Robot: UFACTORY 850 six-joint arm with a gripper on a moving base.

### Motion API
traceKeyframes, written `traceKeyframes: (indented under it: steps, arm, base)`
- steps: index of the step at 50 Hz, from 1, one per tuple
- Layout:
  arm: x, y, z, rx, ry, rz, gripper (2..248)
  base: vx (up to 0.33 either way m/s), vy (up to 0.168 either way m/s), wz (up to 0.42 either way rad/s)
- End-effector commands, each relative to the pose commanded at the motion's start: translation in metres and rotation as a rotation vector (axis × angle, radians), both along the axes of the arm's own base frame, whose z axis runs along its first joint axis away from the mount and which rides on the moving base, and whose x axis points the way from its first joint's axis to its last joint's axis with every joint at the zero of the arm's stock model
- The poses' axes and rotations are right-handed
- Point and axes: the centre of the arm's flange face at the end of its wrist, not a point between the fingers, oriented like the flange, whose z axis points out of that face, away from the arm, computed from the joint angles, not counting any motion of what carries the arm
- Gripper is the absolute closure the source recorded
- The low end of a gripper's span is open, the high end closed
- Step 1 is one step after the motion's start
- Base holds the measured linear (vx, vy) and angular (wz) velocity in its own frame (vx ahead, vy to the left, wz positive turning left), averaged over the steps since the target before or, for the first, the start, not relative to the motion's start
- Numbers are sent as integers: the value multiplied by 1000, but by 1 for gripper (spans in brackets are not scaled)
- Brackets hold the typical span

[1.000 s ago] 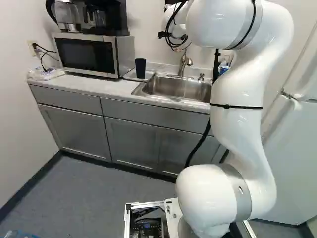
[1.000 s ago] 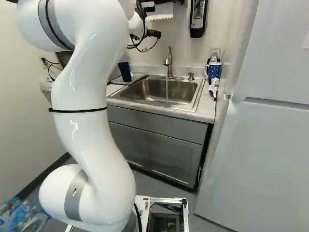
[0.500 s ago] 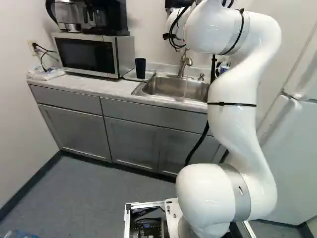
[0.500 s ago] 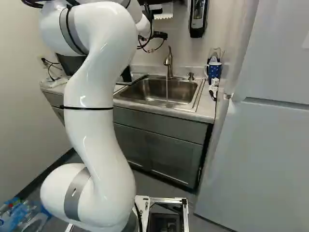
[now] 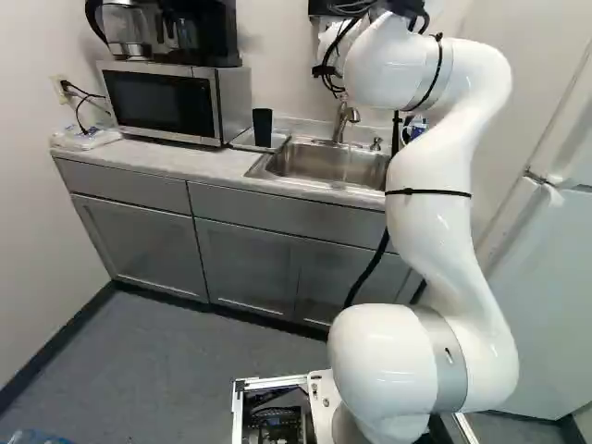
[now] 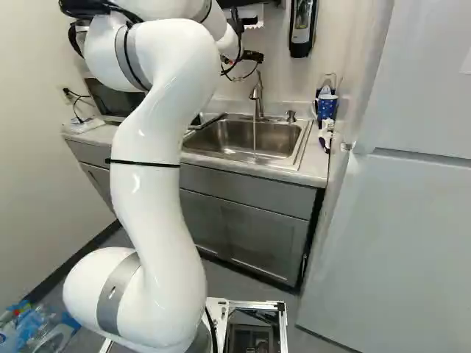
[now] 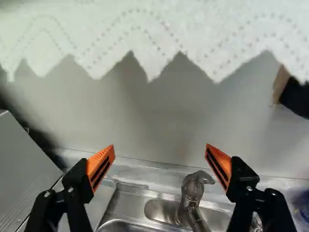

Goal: Rinse the cup and place it in the tray

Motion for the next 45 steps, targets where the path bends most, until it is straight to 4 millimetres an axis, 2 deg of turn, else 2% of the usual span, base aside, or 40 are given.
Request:
traceKeyframes:
  steps: [45]
  arm:
    - [0, 0, -5, 54, 51, -5, 3]
  base:
    - [0, 0, 0]
